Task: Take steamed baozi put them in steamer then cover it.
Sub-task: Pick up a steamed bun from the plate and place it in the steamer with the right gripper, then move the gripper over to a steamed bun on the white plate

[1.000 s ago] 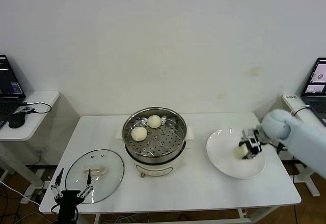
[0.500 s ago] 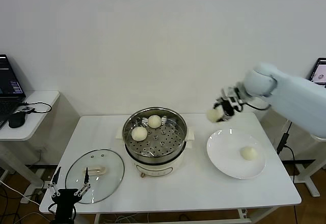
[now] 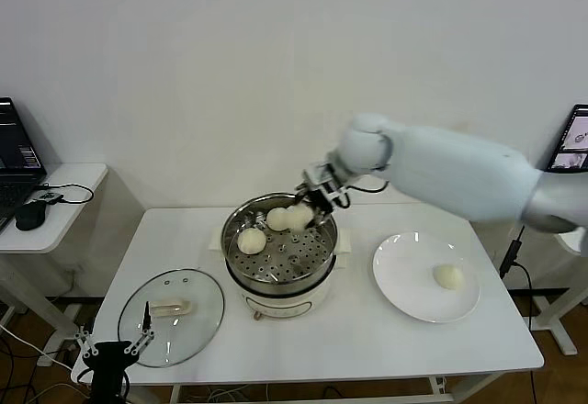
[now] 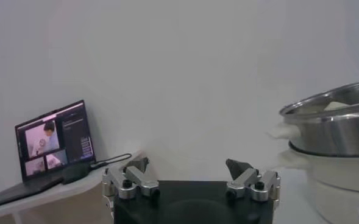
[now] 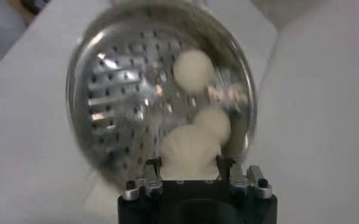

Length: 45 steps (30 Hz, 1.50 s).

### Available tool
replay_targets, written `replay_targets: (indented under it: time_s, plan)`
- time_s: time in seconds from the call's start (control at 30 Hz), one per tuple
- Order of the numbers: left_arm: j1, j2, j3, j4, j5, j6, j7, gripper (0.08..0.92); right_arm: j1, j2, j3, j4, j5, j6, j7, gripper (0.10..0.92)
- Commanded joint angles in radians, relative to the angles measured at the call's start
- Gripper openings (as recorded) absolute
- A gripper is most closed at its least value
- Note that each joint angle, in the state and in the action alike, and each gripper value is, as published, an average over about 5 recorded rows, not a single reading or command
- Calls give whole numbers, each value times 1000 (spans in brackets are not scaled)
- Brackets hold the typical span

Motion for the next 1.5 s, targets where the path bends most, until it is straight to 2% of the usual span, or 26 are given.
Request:
replay_targets:
  time_s: [0.03, 0.33, 0.73, 0.83, 1.03, 1.17, 1.5]
  plan:
    - [0, -1, -6, 0, -4, 0, -1, 823, -28, 154, -76, -51, -126, 193, 14, 586]
    - [-3, -1, -6, 6, -9, -8, -3, 823, -37, 163, -90, -44, -164, 267, -15, 594]
    - [-3, -2, -2, 12, -10, -15, -6, 823, -30, 142, -90, -40, -201, 284, -49, 596]
    - [-3, -2, -2, 11, -10, -16, -7, 823, -27, 132, -85, -35, -194, 282, -38, 637]
    - [-3, -2, -2, 7, -10, -15, -6, 823, 21, 95, -59, -15, -149, 254, -49, 791]
    - [-4, -1, -4, 4, -10, -14, -5, 823, 63, 34, -33, 13, -123, 155, -77, 820]
    - [-19, 6, -1, -2, -12, -4, -1, 823, 104, -265, 22, 142, -41, -275, -79, 823]
